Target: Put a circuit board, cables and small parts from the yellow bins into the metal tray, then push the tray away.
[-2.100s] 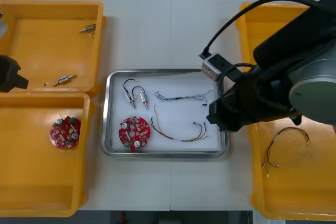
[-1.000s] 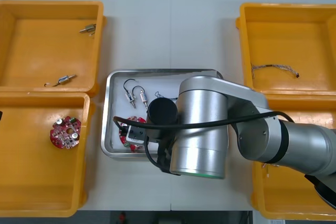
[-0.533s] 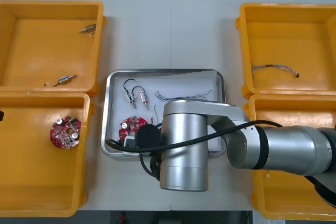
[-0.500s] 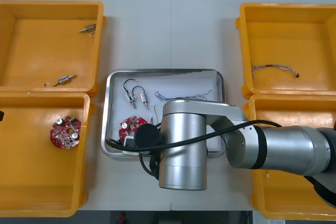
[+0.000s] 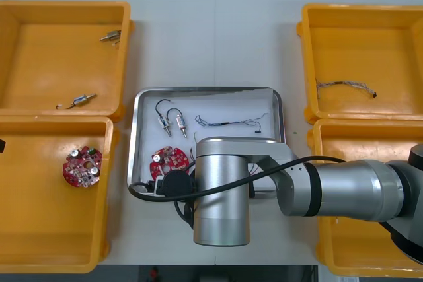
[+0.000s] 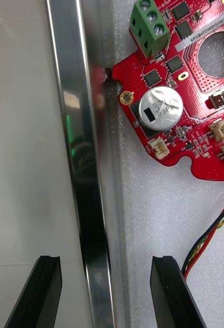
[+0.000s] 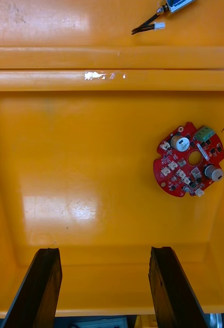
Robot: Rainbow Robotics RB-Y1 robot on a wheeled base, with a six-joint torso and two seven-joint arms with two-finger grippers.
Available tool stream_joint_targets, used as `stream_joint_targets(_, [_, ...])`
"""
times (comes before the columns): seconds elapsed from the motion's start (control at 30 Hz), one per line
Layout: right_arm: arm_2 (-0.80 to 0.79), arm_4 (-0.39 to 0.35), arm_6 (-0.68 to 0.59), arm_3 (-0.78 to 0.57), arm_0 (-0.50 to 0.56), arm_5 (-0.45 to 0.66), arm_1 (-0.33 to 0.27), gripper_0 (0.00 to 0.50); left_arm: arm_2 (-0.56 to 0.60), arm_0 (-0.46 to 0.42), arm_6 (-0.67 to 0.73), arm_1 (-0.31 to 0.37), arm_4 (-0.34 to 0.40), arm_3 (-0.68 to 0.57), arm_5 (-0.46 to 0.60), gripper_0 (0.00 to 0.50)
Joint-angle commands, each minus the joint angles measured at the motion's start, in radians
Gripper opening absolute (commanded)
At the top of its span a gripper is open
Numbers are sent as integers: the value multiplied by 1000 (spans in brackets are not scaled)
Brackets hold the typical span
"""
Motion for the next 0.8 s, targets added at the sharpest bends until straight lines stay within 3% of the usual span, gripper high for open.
stream_joint_targets(0.03, [21, 12, 53, 9, -37, -28, 32, 500, 24, -20, -90, 29, 8, -19, 2, 500])
stream_joint_targets(0.33, [24, 15, 51, 17, -38, -32, 32, 500, 24, -20, -90, 29, 8, -19, 2, 500])
stream_joint_targets(0.37, [24, 15, 45, 14, -38, -29, 32, 430, 24, -20, -90, 29, 8, -19, 2, 500])
stream_joint_targets(0.4, [22, 15, 45, 12, -40, -25, 30, 201, 24, -20, -90, 29, 8, -19, 2, 500])
stream_joint_targets(0.43, [22, 15, 45, 12, -41, -22, 32, 78, 24, -20, -90, 29, 8, -19, 2, 500])
stream_joint_targets(0.5, [22, 16, 47, 12, -43, -19, 30, 9, 24, -20, -90, 29, 8, -19, 2, 500])
stream_joint_targets(0.53, [24, 18, 45, 12, -43, -19, 32, 0, 24, -20, -90, 29, 8, -19, 2, 500])
stream_joint_targets(0.8, [22, 70, 54, 11, -61, -19, 16, 0, 24, -20, -90, 29, 8, -19, 2, 500])
